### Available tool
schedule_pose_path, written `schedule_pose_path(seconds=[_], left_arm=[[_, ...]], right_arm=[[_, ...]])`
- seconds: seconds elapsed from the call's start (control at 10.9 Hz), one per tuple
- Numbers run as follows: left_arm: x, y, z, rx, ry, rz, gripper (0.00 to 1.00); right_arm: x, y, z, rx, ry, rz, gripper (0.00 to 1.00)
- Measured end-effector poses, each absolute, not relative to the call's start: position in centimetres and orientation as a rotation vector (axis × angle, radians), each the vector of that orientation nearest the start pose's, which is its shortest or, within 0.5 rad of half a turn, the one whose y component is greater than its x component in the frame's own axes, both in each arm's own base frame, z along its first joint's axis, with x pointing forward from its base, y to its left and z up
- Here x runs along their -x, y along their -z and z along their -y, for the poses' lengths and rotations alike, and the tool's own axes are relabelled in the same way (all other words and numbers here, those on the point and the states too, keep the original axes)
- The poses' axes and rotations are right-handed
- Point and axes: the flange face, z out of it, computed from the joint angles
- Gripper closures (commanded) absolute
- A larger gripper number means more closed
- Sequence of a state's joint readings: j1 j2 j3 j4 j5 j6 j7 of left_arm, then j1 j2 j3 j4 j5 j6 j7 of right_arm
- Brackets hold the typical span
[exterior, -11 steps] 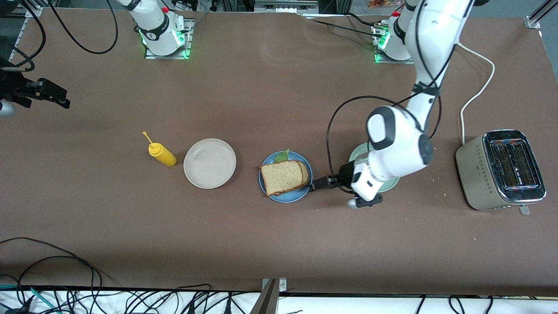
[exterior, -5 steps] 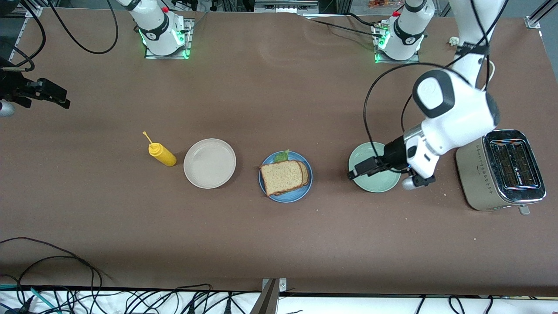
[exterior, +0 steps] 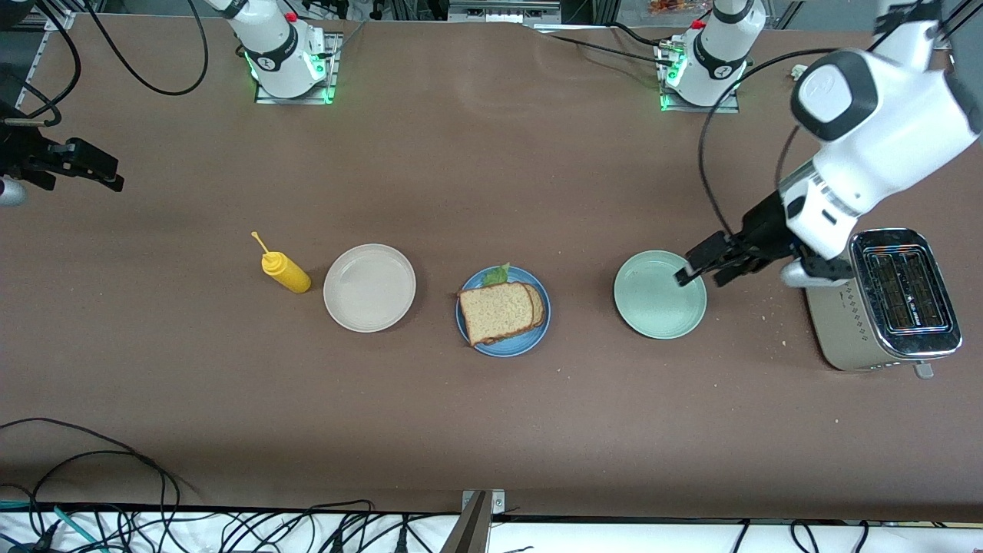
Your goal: Make sandwich in blue plate with both arms
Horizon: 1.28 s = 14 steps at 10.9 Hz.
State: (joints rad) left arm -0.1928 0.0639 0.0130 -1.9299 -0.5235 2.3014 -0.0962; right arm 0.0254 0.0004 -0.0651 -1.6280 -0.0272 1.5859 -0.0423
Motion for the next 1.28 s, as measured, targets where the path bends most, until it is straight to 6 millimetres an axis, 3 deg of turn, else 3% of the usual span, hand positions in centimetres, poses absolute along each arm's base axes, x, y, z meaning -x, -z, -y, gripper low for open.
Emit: schedule_pose_path(seconds=[0.27,0.64,1.01,1.28], left_arm=[[-56.2,-54.6,8.6,3.322,0.399,0.061,0.0],[-53.8,-62.4,6.1,3.109,0.224,-0.046,0.0],[-53.7,-65.7,2.4,3.09,0.067,0.064,0.0],[-55.4,-64.5,2.7,3.085,-0.021,0.06,0.0]], right_arm=[[-55.4,-59.9,2.5,3.166,-0.07,0.006,0.0],[-55.4,-59.8,2.5,3.166,-0.071,0.006,0.0],[-55.4,-59.8,2.5,3.165,-0.071,0.006,0.0],[-55.4,-59.8,2.5,3.165,-0.071,0.006,0.0]])
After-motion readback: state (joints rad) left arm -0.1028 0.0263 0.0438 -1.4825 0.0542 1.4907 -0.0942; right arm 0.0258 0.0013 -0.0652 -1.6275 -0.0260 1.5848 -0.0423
